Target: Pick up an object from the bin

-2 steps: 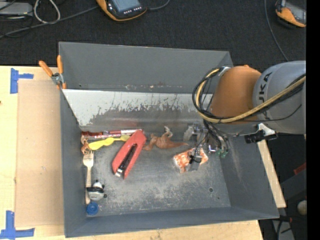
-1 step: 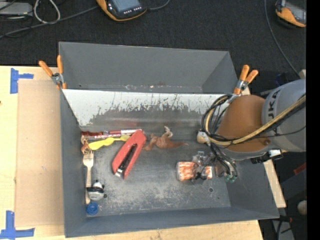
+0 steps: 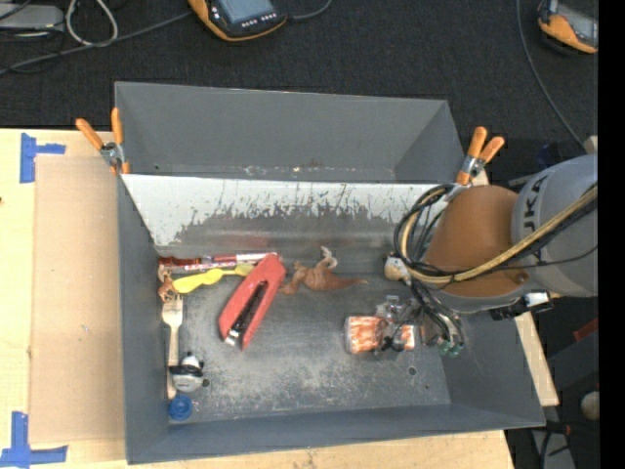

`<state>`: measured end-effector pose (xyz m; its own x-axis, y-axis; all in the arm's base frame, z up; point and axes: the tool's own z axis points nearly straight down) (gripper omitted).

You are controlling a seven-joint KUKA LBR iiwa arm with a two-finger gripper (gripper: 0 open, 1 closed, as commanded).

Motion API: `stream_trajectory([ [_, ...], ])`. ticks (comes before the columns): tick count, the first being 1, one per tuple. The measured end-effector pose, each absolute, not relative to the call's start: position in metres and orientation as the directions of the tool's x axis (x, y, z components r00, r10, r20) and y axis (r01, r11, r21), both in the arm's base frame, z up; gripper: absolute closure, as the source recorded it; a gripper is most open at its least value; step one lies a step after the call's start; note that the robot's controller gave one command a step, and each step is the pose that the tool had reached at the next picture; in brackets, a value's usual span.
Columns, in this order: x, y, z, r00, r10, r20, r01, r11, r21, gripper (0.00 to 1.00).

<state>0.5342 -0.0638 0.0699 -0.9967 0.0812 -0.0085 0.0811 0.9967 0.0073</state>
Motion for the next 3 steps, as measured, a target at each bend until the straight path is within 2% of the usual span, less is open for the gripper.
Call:
stream_trajectory([
  [1, 0.535, -0.073, 0.138, -0.997, 0.072, -0.004, 0.072, 0.997, 0.008, 1.00],
  [2, 0.547, -0.069, 0.139, -0.990, -0.140, -0.013, -0.141, 0.990, 0.006, 1.00],
  [3, 0.543, -0.072, 0.178, -0.961, -0.278, -0.001, -0.278, 0.961, 0.010, 1.00],
])
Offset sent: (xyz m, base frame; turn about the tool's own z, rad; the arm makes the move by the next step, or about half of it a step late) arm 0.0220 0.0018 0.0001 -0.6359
